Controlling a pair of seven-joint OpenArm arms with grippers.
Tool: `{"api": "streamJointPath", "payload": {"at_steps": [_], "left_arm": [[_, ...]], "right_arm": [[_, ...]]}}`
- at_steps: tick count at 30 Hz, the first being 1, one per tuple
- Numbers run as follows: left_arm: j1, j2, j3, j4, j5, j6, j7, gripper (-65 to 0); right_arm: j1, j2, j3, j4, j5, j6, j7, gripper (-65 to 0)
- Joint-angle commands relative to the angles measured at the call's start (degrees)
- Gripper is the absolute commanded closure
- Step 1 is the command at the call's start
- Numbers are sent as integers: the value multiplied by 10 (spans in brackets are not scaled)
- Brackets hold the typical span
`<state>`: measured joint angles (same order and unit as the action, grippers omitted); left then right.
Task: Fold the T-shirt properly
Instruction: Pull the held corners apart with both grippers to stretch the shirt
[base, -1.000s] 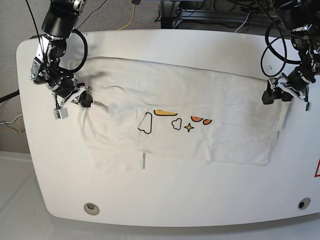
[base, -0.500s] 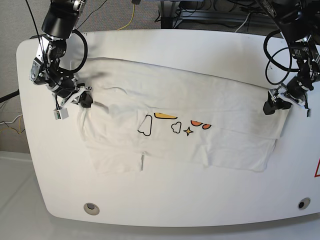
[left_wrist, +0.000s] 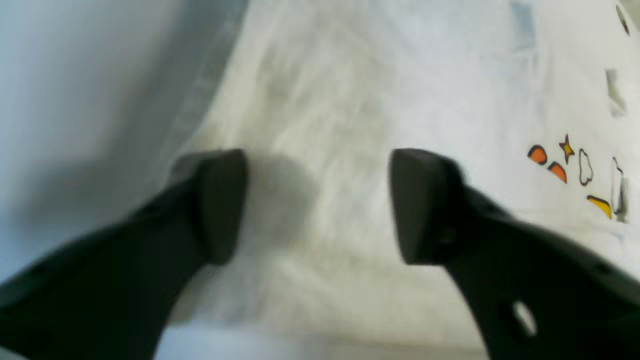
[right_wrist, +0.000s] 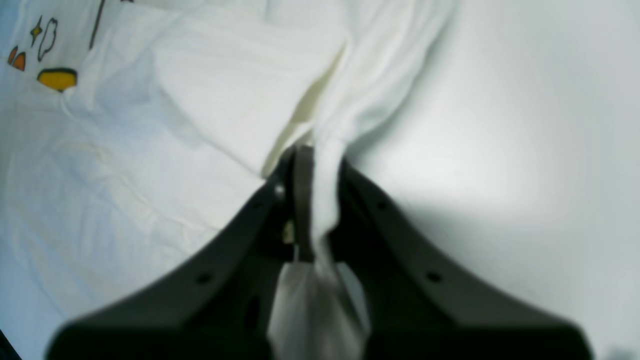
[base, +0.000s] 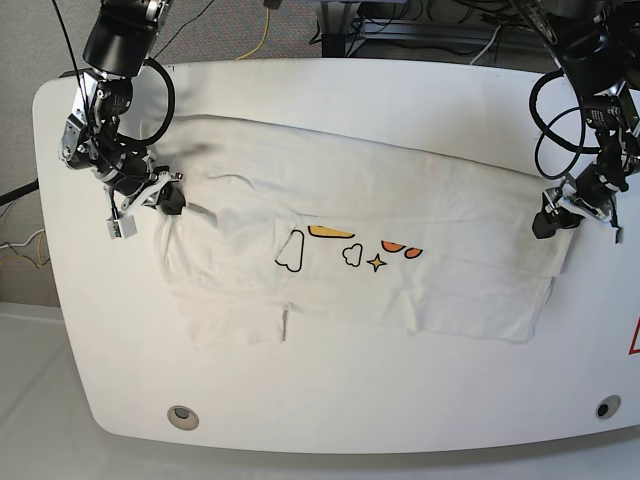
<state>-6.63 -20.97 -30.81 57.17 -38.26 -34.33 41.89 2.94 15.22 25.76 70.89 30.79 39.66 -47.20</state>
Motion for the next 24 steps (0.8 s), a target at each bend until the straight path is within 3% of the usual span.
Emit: {"api": "streamJointPath", "payload": {"at_steps": [1, 8, 14, 20, 24], "left_arm": [[-15, -16, 0, -15, 0, 0, 4, -493], [-23, -28, 39, -19, 0, -7, 2, -563], [-24, -27, 41, -29, 2, -17, -9, -563], [-31, -16, 22, -43, 13, -57, -32, -568], [-33, -14, 19, -48, 15, -57, -35, -568]], "right_arm": [[5, 11, 1, 10, 1, 3, -2, 0], [4, 9, -1, 11, 1, 3, -3, 0], [4, 10, -1, 11, -1, 3, -4, 0], [3, 8, 0, 5, 0, 3, -3, 0], [4, 8, -1, 4, -1, 3, -3, 0]]}}
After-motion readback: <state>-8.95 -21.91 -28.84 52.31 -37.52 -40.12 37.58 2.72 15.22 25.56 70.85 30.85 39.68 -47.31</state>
